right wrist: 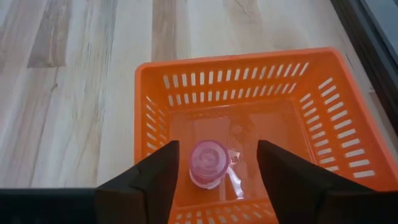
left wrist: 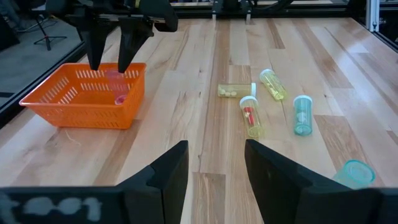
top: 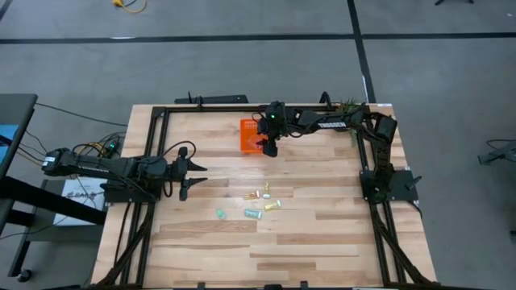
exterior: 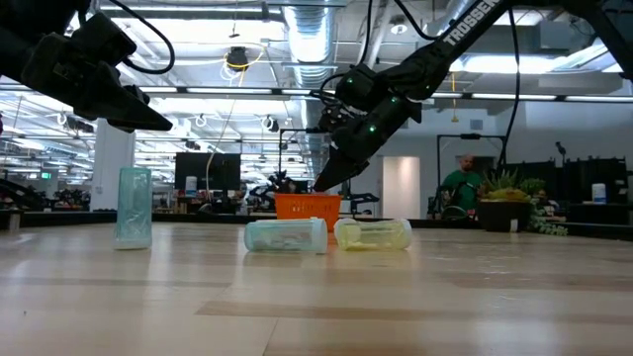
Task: Pick and place pill bottles into a basket
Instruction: Put the blue pill bottle into the orange bin
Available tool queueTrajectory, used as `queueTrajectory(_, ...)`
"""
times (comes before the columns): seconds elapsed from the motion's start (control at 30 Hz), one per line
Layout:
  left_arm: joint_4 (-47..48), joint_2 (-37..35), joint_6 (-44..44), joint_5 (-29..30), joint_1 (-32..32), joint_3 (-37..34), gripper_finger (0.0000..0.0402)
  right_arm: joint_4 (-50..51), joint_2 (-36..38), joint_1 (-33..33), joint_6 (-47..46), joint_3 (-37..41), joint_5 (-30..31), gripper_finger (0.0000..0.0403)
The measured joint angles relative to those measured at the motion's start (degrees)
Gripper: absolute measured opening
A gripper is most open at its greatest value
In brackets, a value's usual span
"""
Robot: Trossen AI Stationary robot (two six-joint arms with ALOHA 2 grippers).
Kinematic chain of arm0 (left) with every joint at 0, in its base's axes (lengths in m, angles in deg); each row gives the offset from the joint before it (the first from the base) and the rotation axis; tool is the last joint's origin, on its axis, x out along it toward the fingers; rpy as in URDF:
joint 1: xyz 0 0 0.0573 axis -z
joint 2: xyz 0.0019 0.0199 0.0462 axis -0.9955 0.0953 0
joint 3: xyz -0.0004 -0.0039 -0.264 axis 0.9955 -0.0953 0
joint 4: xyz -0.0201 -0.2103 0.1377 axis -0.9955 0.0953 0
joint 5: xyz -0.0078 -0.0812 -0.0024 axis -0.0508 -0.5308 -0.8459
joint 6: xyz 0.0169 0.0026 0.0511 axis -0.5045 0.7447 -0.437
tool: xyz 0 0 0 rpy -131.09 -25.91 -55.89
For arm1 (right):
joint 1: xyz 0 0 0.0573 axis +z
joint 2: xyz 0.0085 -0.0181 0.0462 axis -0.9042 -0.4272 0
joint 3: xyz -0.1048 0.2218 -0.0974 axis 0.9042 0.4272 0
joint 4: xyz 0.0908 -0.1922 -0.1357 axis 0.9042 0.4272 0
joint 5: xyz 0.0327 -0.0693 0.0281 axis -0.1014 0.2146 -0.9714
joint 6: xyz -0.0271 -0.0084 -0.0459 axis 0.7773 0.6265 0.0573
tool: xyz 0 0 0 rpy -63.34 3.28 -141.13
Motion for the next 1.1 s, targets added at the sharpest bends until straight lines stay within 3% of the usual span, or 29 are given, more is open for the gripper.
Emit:
queueTrajectory(0.23,-0.10,0.30,0.37,0.80,0.02,0.00,0.0149,0.38,2.56,-0.02,-0.02,-0.58,0.12,0.0227)
queueTrajectory(0.4,-1.48,2.52,2.29,-2.43,0.04,0.01,0.0149,3.20,5.86,-0.02,-0.04,-0.68,0.12,0.0228)
queueTrajectory(0.8,-9.16,17.57,10.23,-10.72,5.58,0.04,0.0149,16.33,9.71,0.00,-0.05,-0.72,0.06,0.0229)
queueTrajectory(1.1,-10.01,24.40,2.89,-8.68,9.64,0.03,0.0149,17.85,9.28,0.07,-0.07,-0.72,-0.05,0.0228)
